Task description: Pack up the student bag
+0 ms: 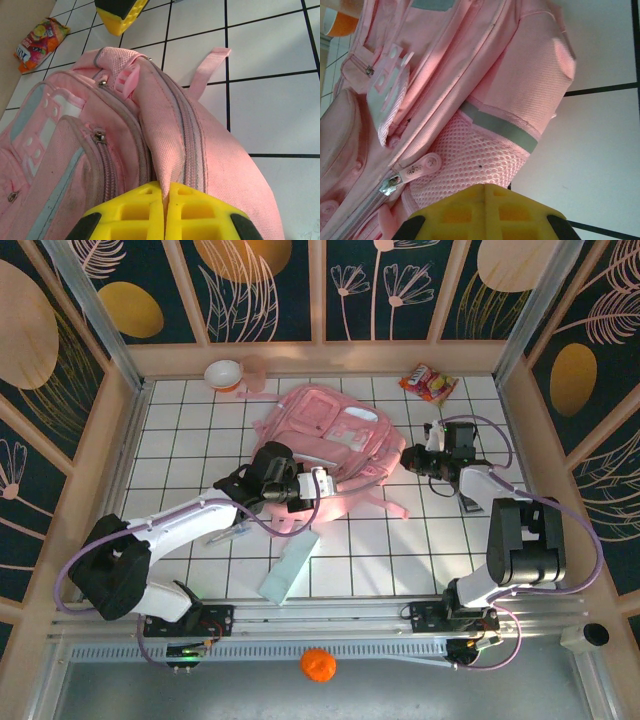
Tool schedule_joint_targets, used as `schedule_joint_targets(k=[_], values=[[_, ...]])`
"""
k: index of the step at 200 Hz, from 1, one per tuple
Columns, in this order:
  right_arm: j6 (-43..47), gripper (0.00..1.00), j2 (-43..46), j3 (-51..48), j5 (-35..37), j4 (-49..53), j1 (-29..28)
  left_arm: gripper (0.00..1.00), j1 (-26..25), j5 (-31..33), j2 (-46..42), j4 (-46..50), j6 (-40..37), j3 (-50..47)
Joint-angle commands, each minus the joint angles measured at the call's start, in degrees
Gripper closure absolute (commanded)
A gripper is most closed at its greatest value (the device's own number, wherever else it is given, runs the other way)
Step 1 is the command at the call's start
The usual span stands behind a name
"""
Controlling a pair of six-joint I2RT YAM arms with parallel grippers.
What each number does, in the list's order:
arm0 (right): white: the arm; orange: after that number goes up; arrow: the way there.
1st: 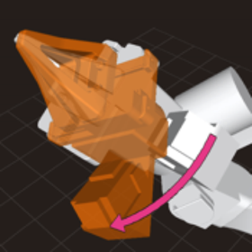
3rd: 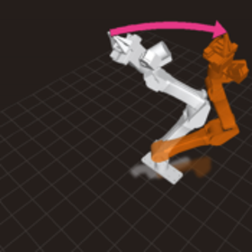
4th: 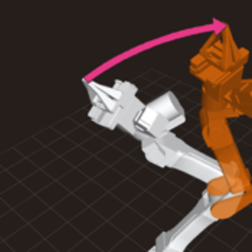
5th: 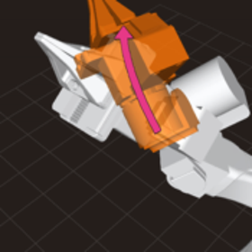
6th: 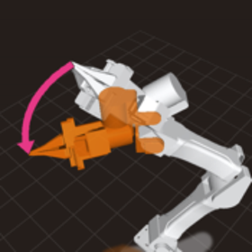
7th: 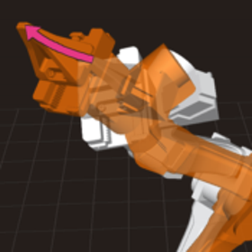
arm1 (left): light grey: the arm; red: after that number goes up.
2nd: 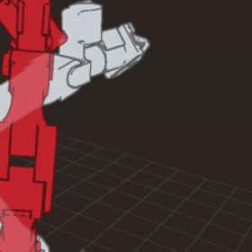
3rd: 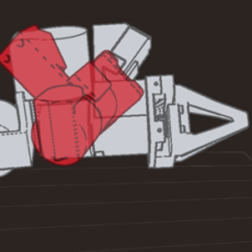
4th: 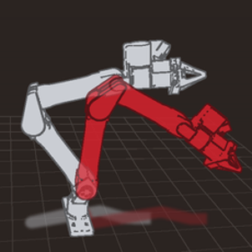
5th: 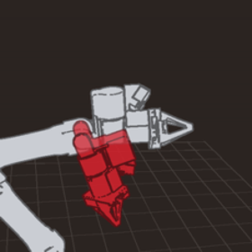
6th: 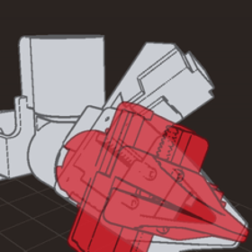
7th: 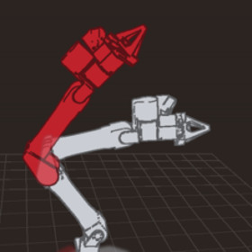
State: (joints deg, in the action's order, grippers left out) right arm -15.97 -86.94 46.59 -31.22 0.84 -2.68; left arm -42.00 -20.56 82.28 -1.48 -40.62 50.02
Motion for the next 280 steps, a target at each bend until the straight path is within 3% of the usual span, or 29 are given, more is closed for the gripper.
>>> schedule_joint_targets(k=[1,60,81,93,110,132,141,150,168,197,225,280], values=[[-2.5,1.00,-0.5,1.2,2.3,-0.3,-0.3,1.00,-0.1,-4.1,-1.2,-5.4,0.6,1.0],[-3.8,1.00,-0.8,1.1,5.5,0.0,-2.1,1.00,0.0,-3.8,-1.6,-6.0,1.6,1.0],[-4.2,0.81,2.3,0.2,5.7,0.7,-2.9,1.00,-0.1,-5.0,-1.2,-6.4,2.2,0.9],[-5.2,0.72,4.6,-1.0,4.8,0.2,-3.3,0.81,-0.2,-8.1,-0.5,-6.0,2.1,1.2],[-6.3,0.67,7.8,-2.1,4.5,0.4,-4.2,0.48,-0.5,-10.8,0.2,-5.5,2.4,2.1],[-6.0,0.65,11.9,-2.8,5.5,2.1,-6.4,0.35,0.1,-2.5,-1.4,-8.6,2.4,0.7],[-5.7,0.65,13.8,-3.3,6.4,2.6,-7.4,0.33,2.2,-2.5,-2.1,-9.4,2.5,0.3],[-5.5,0.65,16.2,-4.0,8.1,2.4,-8.5,0.31,5.9,-6.3,-2.1,-7.9,2.8,1.3],[-5.7,0.65,21.1,-6.8,10.9,0.0,-10.0,0.27,10.7,-10.8,0.4,1.9,-2.4,5.3],[-6.4,0.65,26.2,-9.6,13.1,-1.8,-10.1,0.22,10.9,-6.2,5.3,15.1,-14.1,11.9],[-7.1,0.64,28.0,-10.9,13.2,-2.5,-10.1,0.23,10.9,-8.3,8.8,22.1,-24.6,15.0],[-7.1,0.64,27.3,-10.7,12.8,-2.2,-10.6,0.25,10.8,-8.4,14.3,27.0,-31.2,18.5]])
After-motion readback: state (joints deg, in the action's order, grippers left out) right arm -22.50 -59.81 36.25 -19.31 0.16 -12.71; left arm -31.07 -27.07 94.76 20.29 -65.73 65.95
